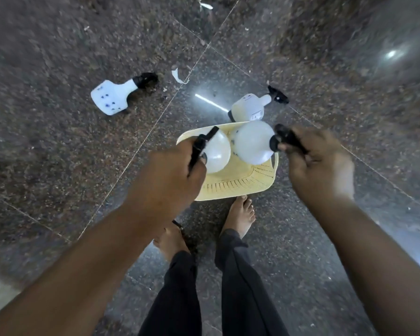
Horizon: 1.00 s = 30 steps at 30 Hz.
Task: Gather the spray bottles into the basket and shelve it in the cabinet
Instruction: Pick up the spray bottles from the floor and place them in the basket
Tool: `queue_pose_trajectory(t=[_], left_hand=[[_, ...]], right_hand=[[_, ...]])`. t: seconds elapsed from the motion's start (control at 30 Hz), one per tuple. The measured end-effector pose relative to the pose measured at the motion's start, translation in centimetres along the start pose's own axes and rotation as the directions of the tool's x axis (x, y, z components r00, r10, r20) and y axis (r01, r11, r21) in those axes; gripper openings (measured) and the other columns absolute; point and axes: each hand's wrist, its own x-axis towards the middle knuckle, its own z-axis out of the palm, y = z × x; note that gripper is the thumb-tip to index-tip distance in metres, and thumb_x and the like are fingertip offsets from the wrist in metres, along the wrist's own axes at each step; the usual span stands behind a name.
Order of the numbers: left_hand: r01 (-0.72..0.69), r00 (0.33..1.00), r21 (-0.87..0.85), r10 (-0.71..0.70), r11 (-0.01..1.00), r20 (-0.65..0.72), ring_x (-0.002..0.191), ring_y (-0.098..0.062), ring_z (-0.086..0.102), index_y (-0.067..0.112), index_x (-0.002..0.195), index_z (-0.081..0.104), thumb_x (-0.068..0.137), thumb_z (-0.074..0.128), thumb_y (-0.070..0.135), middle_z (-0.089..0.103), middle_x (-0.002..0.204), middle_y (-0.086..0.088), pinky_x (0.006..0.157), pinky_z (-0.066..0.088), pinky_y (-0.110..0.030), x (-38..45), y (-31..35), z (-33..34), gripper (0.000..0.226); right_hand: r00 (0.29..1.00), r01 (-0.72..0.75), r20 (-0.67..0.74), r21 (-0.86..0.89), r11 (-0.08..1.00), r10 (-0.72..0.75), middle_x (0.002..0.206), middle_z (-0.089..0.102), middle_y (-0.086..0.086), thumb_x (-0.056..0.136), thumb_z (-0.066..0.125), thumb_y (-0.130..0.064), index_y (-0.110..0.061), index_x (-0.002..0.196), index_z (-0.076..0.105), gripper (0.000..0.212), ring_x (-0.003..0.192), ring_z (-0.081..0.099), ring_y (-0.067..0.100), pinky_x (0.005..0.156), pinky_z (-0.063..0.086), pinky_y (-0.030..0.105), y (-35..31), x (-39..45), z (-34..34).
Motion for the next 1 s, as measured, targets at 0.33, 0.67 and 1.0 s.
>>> queue_pose_trajectory(t=[0.33, 0.67, 1.0], left_hand=[[-0.171, 0.928, 0.19, 0.093, 0.967, 0.362, 0.087, -0.035, 0.062, 0.017, 0.134, 0.047, 0.094, 0.038, 0.018, 0.067, 0.104, -0.015, 0.06, 0.039, -0.034, 9.3, -5.0, 13.1, 0.041], [-0.282, 0.913, 0.261, 0.175, 0.923, 0.368, 0.095, -0.035, 0.064, 0.02, 0.131, 0.048, 0.094, 0.037, 0.02, 0.067, 0.111, -0.011, 0.064, 0.044, -0.035, 12.6, -5.4, 14.7, 0.038], [-0.301, 0.942, 0.155, 0.268, 0.941, 0.201, 0.105, -0.035, 0.065, 0.02, 0.134, 0.049, 0.092, 0.048, 0.034, 0.069, 0.117, -0.011, 0.081, 0.055, -0.041, 13.0, -5.2, 13.1, 0.045]], right_hand=[[0.906, 0.096, 0.422, -0.117, 0.989, -0.038, 0.106, 0.062, 0.011, 0.093, 0.055, -0.026, -0.025, 0.119, 0.062, 0.027, 0.089, 0.063, 0.037, 0.068, 0.055, 0.042, 6.0, 3.4, 11.1], [0.878, 0.165, 0.474, -0.154, 0.974, -0.074, 0.106, 0.064, 0.009, 0.093, 0.055, -0.029, -0.028, 0.116, 0.064, 0.024, 0.09, 0.063, 0.036, 0.07, 0.052, 0.039, 9.0, 5.8, 12.9], [0.875, 0.0, 0.483, -0.034, 0.999, 0.016, 0.117, 0.065, -0.001, 0.084, 0.063, -0.047, -0.03, 0.118, 0.062, 0.038, 0.1, 0.065, 0.019, 0.082, 0.054, 0.034, 7.7, 7.1, 12.9]])
